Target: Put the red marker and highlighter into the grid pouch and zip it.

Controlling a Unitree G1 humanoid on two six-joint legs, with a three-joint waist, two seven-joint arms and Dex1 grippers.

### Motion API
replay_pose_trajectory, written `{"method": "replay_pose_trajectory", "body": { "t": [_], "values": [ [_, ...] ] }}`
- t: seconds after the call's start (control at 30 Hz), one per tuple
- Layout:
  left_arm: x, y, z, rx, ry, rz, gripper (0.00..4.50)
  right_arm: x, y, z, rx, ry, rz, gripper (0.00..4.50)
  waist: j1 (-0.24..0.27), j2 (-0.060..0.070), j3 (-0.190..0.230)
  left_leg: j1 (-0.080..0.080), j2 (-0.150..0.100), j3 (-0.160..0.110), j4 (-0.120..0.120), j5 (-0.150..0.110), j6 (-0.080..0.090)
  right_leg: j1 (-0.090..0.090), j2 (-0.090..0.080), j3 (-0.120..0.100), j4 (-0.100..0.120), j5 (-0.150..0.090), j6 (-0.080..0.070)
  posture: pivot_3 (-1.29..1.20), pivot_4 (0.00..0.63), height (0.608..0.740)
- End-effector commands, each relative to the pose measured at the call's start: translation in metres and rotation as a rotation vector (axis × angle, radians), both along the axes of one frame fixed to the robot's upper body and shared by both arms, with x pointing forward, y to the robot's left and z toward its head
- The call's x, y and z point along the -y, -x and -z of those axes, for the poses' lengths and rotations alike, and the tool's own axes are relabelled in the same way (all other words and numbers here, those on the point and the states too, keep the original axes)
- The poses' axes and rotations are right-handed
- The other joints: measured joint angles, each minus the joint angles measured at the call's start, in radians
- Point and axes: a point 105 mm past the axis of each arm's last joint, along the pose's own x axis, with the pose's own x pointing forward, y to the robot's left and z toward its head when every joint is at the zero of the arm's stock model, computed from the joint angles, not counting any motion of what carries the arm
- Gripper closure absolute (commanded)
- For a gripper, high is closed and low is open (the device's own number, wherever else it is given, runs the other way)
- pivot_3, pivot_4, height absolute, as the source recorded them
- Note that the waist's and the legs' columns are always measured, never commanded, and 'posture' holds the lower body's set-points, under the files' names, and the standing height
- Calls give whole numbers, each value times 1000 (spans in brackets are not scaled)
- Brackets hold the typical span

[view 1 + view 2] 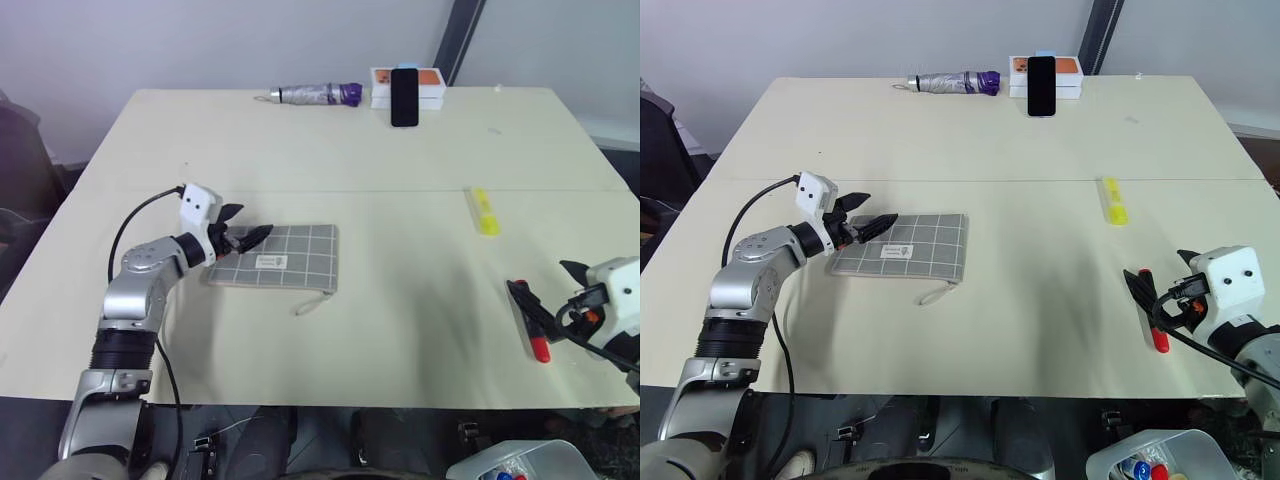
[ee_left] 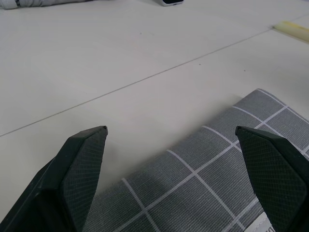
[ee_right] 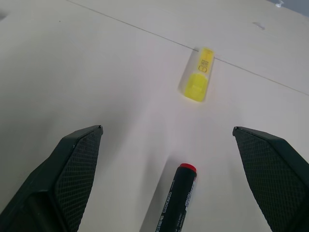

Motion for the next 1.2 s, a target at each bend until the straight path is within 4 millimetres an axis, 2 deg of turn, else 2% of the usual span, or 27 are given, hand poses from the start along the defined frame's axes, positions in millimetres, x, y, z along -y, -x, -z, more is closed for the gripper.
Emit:
{"method": "replay_pose_trajectory", "body": {
  "t": [0.03,0.3,0.53,0.73,0.9,1.0,1.1,1.2],
  "values": [
    [-6,2,-17,53,0,-3,0,-2,-2,-8,30,26,-17,10,0,0,0,0,0,0,0,0,0,0,0,0,0,0,0,0,150,740],
    [-8,3,-17,37,10,-22,0,-4,-10,-8,39,20,-33,10,0,0,0,0,0,0,0,0,0,0,0,0,0,0,0,0,150,740],
    [-16,4,-23,61,12,-64,0,-13,-27,-11,52,16,-80,10,-1,0,0,2,0,0,0,0,0,1,0,0,0,0,0,0,150,740],
    [-24,13,-20,64,5,-103,0,-34,-43,-18,78,4,-166,10,-2,0,0,2,0,0,0,0,0,1,0,0,0,0,0,0,150,740],
    [-37,20,-20,70,-18,-152,0,-68,-61,-20,96,-32,-276,10,-3,0,0,2,0,0,0,0,0,2,-1,0,0,0,0,0,150,740],
    [-51,29,-20,66,-22,-186,0,-88,-76,-14,86,-42,-324,10,-5,0,0,2,1,0,-1,0,0,1,-1,1,0,0,0,0,150,740],
    [-69,42,-19,69,-58,-230,0,-107,-95,-1,47,-55,-352,953,-10,0,0,2,1,0,-1,0,0,1,-1,1,0,0,0,0,150,740],
    [-88,51,-17,84,-155,-293,0,-124,-106,7,17,-66,-383,2446,-6,0,0,2,1,0,-2,0,0,0,-1,1,0,0,0,0,150,740]
  ]
}}
